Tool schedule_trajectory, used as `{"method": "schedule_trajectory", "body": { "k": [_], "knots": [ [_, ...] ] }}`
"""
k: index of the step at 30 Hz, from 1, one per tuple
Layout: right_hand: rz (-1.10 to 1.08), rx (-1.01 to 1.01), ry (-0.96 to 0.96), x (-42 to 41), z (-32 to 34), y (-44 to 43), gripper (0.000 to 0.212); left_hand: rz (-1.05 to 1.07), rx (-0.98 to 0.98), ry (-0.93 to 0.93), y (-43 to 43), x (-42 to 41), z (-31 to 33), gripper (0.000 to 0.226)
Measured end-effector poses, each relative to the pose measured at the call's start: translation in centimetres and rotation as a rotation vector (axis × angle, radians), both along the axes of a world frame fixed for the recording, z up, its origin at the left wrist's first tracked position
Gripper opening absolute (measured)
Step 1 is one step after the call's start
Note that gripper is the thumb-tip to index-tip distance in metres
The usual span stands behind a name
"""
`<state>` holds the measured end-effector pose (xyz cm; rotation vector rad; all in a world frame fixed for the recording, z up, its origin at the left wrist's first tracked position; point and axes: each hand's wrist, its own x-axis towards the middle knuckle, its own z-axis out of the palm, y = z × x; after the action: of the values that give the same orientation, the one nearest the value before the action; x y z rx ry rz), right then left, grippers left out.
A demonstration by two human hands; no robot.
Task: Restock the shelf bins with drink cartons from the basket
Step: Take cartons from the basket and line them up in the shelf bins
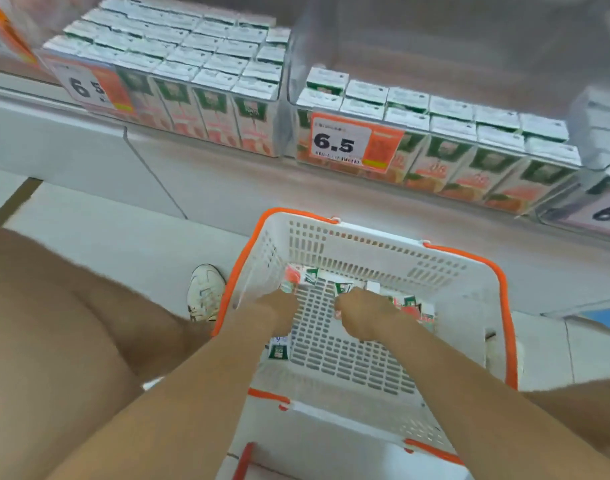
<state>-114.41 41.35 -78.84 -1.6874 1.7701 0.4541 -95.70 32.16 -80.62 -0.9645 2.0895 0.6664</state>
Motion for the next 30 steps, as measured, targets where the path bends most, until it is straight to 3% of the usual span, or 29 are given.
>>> {"method": "schedule_trajectory", "body": {
  "k": [4,6,9,13,19,24,26,30],
  "knots": [
    [-0.149,-0.018,0.076,-1.2,-3.2,0.3,0.031,0.056,-0.070,-0.049,1.5,0.1,-5.3,0.054],
    [-0.211,-0.048,0.096,-2.0,-5.0,0.4,0.047,0.031,-0.092,-0.077,2.3,0.0,-6.2,0.069],
    [-0.166,-0.084,0.101,-2.7,-7.4,0.4,0.073,0.015,-0.177,-0.099,3.4,-0.3,-6.1,0.053],
    [-0.064,-0.045,0.084,-2.7,-8.6,-0.4,0.088,0.007,-0.236,-0.049,3.4,-0.1,-7.0,0.035],
    [0.016,-0.055,0.195,-2.0,-10.2,-0.3,0.106,-0.105,-0.204,0.076,2.4,0.1,-8.0,0.035],
    [0.146,-0.042,0.196,-1.3,-10.3,0.7,0.076,-0.156,-0.102,0.055,2.0,-0.1,-7.1,0.028],
    [0.158,-0.045,0.127,-0.8,-9.7,1.0,0.075,-0.150,-0.058,0.070,2.2,0.0,-6.6,0.027],
    [-0.078,0.058,-0.138,-0.7,-8.2,1.3,0.058,-0.006,0.006,0.171,2.5,0.3,-5.8,0.029]
  ]
}}
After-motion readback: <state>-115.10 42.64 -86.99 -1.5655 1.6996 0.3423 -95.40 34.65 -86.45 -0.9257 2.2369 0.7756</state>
